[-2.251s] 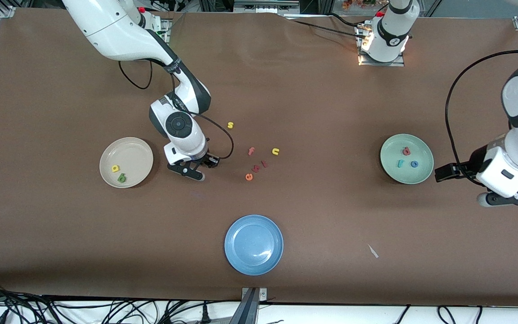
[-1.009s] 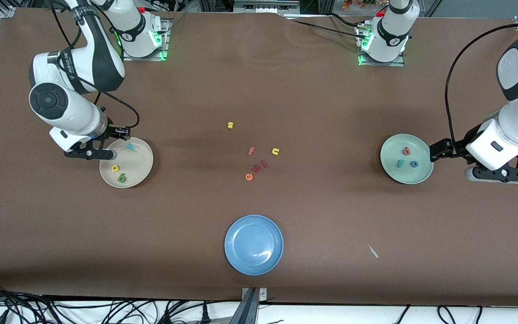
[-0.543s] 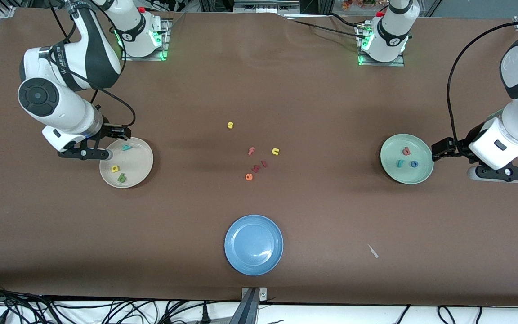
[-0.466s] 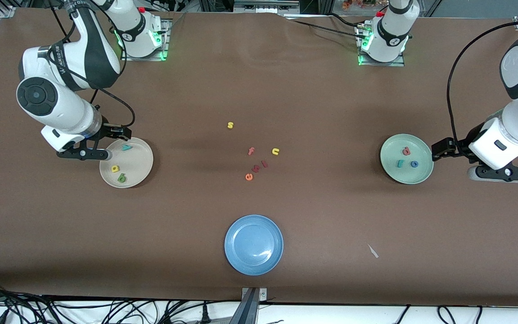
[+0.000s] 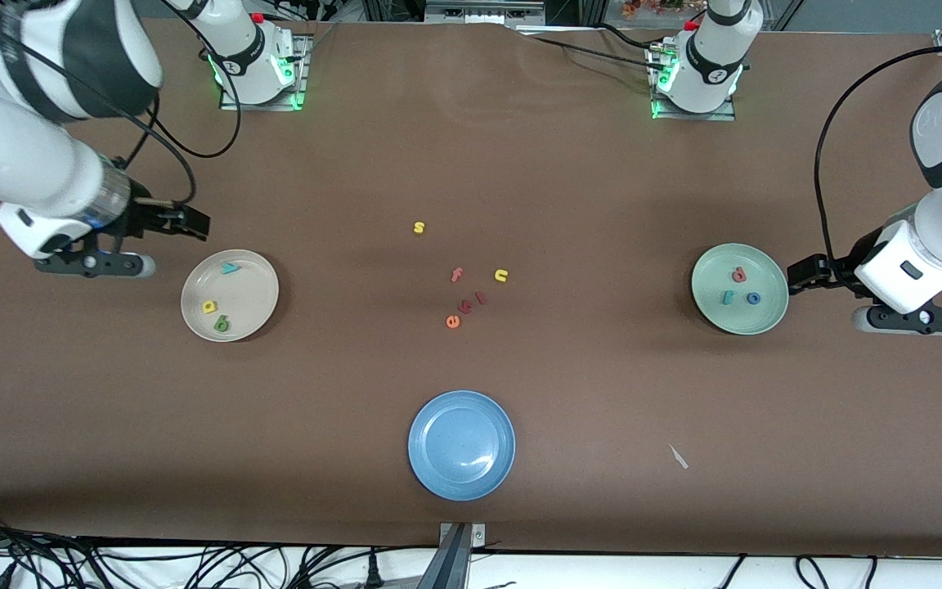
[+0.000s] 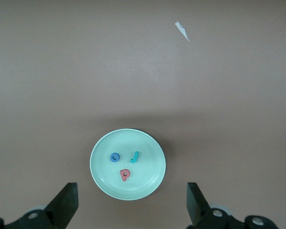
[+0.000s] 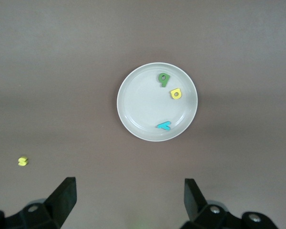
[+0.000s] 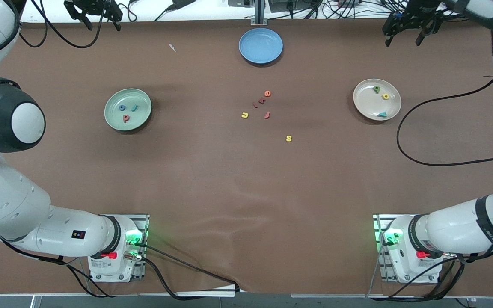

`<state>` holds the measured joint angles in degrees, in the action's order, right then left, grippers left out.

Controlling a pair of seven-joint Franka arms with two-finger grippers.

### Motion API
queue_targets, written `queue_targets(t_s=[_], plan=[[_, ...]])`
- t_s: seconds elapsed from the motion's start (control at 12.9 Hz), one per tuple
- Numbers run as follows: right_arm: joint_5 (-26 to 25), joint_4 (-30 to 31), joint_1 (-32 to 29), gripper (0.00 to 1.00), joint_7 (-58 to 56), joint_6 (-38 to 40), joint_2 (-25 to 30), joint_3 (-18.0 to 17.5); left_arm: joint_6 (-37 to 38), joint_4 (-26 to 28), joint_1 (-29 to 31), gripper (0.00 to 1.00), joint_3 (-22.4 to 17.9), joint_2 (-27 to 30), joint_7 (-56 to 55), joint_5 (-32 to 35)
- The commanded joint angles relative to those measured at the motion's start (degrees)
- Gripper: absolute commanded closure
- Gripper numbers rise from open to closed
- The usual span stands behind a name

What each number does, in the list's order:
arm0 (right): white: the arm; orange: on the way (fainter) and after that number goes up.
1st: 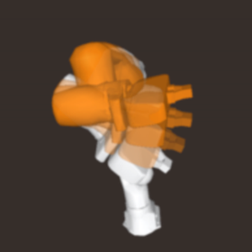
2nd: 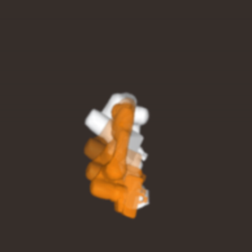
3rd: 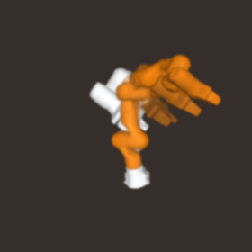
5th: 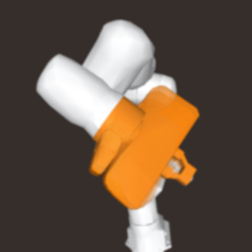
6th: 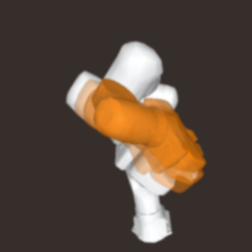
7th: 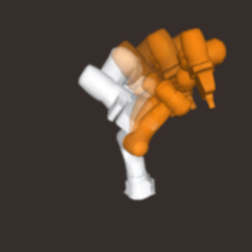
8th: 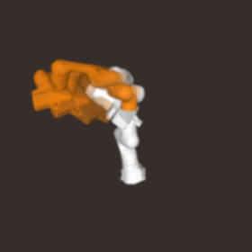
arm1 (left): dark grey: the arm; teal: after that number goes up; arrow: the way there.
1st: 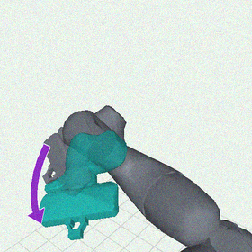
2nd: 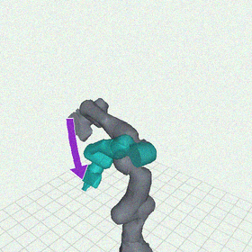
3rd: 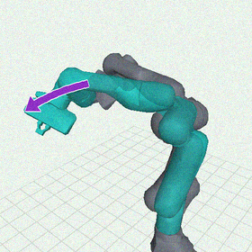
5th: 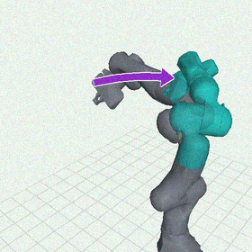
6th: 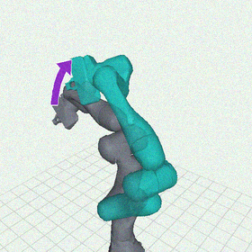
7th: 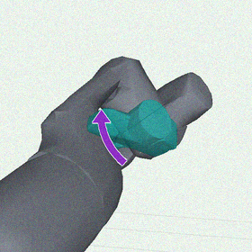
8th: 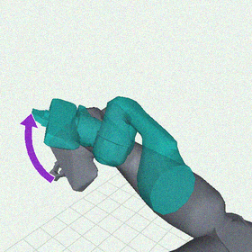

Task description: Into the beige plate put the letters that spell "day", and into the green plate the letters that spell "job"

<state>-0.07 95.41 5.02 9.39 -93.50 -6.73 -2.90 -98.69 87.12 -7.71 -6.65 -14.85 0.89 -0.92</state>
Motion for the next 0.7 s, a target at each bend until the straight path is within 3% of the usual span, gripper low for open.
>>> queue_targets(t_s=[0.0,0.62], plan=[[2.53,-1.45,0.26,0.00,-3.15,3.58,1.98,3.42,1.04,-1.07,-0.46,0.00,-0.11,-0.26,0.51,1.53],[1.39,-9.54,0.08,0.00,-5.96,10.27,-0.29,4.22,0.96,-1.25,-0.46,0.00,-0.11,-0.26,0.60,1.53]])
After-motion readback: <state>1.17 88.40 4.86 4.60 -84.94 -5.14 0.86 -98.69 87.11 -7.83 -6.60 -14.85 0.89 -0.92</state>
